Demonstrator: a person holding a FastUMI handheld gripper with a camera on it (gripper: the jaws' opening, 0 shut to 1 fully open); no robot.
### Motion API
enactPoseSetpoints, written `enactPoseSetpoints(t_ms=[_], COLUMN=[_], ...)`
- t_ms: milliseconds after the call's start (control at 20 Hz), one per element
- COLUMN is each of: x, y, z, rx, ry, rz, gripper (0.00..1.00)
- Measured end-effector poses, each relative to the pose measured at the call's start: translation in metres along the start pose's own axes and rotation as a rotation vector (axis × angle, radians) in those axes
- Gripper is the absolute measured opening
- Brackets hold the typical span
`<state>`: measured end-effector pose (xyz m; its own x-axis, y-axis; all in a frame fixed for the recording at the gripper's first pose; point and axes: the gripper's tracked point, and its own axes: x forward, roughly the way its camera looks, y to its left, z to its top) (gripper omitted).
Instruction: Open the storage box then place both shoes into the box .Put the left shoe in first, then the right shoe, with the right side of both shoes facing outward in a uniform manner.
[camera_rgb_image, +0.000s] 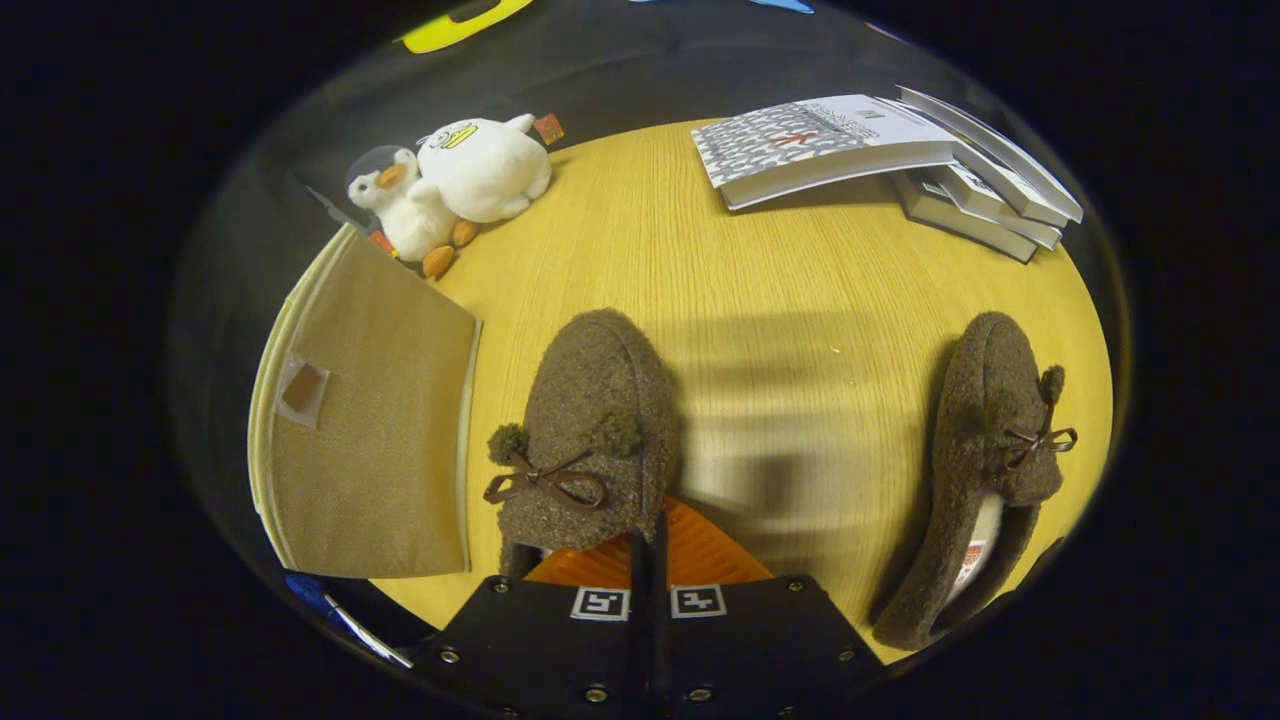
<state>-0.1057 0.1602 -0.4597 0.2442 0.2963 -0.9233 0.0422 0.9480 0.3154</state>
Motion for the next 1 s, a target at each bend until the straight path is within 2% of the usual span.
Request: enactPoseSetpoints(t_ms=[350,500,650,800,1000], x=[-0.110,-0.127,-0.111,-0.082,-0.035], y=[0.095,0.149,0.201,0.238,0.252], z=[0.093,0.116,0.124,0.108,0.084], rx=[-0.081,-0.148,-0.231,-0.278,-0.404], ry=[-0.185,-0.225,-0.207,-0.129,-0.063], rz=[0.159,0.221,0.254,0.291,0.228], gripper=[0.01,0.01,0.01,0.01,0.01])
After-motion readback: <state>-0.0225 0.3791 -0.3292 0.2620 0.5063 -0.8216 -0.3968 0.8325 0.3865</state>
